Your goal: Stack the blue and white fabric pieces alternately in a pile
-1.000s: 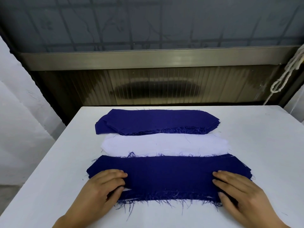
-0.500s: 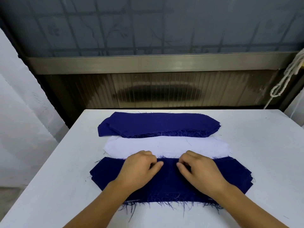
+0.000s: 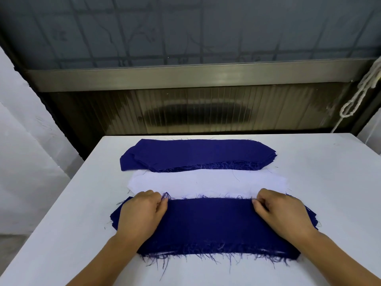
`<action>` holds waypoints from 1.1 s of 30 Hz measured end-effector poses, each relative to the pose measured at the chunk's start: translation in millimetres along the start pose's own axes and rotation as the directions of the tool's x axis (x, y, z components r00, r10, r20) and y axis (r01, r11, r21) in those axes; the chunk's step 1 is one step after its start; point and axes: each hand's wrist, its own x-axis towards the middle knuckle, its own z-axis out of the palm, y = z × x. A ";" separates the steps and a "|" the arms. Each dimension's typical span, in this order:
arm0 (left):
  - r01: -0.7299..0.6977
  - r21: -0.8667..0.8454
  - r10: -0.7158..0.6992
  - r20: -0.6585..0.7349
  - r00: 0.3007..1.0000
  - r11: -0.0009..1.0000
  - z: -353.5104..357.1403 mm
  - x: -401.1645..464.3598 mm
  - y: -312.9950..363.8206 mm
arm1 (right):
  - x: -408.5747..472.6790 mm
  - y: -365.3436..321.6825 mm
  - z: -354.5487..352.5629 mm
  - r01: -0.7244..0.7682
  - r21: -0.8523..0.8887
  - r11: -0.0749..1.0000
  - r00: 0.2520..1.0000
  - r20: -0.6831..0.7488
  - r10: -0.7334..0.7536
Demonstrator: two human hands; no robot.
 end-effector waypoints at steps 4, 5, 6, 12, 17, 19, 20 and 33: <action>0.072 0.140 -0.078 0.035 0.996 0.987 0.3 11.4 -9.8 | 11.1 6.4 -7.8 -0.048 -0.133 0.990 0.996 0.062 0.057; 0.083 0.159 -0.089 0.031 0.996 0.984 0.7 15.9 -11.5 | 15.8 6.9 -10.0 -0.058 -0.154 0.986 0.995 0.070 0.070; 0.088 0.158 -0.092 0.022 0.995 0.984 0.0 21.9 -11.8 | 21.2 6.2 -12.4 -0.068 -0.159 0.985 0.995 0.063 0.078; -0.038 -0.050 0.034 -0.071 0.997 0.998 2.0 67.0 6.1 | 60.6 -14.6 -9.7 -0.001 0.094 0.996 0.998 -0.064 0.007; 0.016 -0.032 -0.015 0.036 0.999 0.999 21.2 100.7 11.6 | 99.6 -18.4 5.5 -0.008 0.165 0.986 0.998 -0.056 0.018; 0.051 -0.040 -0.046 0.102 0.994 0.998 31.9 101.7 9.2 | 105.6 -14.3 11.7 -0.060 0.258 0.964 0.997 -0.024 0.069; 0.055 -0.043 -0.050 0.112 0.992 0.998 36.6 99.9 8.5 | 106.7 -11.8 15.1 -0.065 0.279 0.958 0.997 -0.026 0.075; 0.018 0.010 -0.017 -0.099 0.995 1.000 33.8 97.4 11.8 | 107.0 -12.5 23.0 0.035 0.100 0.994 0.961 -0.278 -0.006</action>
